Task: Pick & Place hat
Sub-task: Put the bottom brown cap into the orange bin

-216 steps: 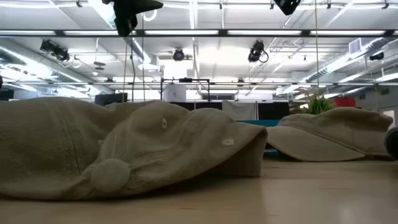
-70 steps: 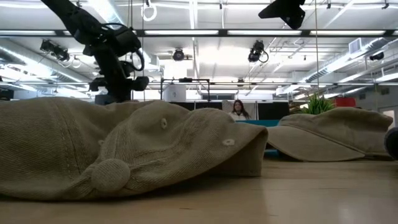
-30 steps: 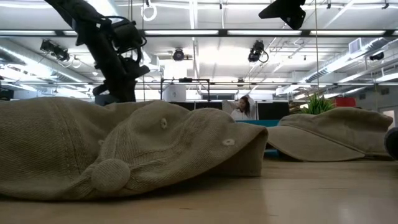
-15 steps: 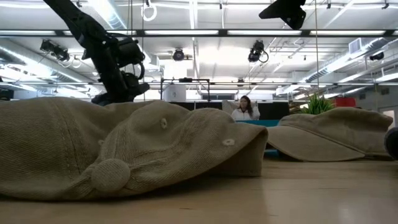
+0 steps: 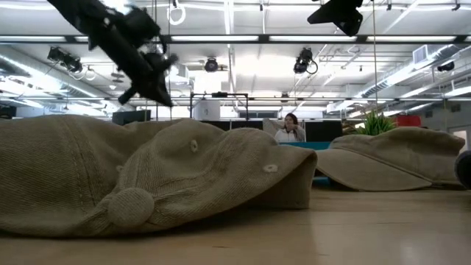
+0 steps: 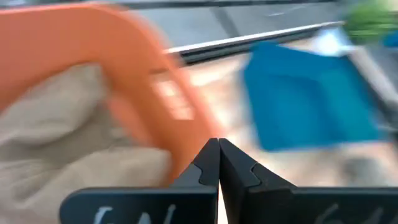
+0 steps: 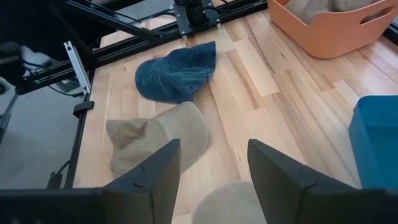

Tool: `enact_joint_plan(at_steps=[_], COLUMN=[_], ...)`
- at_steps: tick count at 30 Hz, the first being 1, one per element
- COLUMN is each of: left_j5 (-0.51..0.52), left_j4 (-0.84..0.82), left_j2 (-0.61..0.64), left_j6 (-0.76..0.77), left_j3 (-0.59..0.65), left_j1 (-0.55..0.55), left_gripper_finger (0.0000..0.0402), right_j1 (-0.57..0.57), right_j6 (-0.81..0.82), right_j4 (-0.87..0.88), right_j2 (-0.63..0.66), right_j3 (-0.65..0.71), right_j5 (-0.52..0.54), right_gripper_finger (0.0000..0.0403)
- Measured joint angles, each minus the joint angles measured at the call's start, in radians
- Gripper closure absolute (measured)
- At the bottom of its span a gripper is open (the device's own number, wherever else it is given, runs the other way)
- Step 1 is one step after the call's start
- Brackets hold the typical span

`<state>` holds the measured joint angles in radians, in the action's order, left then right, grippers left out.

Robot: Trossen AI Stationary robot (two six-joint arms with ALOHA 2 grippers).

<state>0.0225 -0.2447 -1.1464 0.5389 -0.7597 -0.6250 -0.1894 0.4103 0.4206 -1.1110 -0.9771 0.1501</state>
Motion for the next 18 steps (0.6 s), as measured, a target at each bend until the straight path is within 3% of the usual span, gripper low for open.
enact_joint_plan(at_steps=[8,18], left_j5=[-0.185,-0.163], left_j4=[0.004,0.067], left_j2=[0.194,0.112], left_j6=[0.002,0.108], left_j3=[0.000,-0.001], left_j1=[0.326,0.765], left_gripper_finger=[0.0347,0.0231], right_j1=[0.000,0.000], right_j6=[0.002,0.001], right_j4=[0.000,0.002], right_j2=[0.000,0.000], right_j3=[0.000,0.000], right_j5=[-0.001,-0.002], right_gripper_finger=[0.0213,0.0213])
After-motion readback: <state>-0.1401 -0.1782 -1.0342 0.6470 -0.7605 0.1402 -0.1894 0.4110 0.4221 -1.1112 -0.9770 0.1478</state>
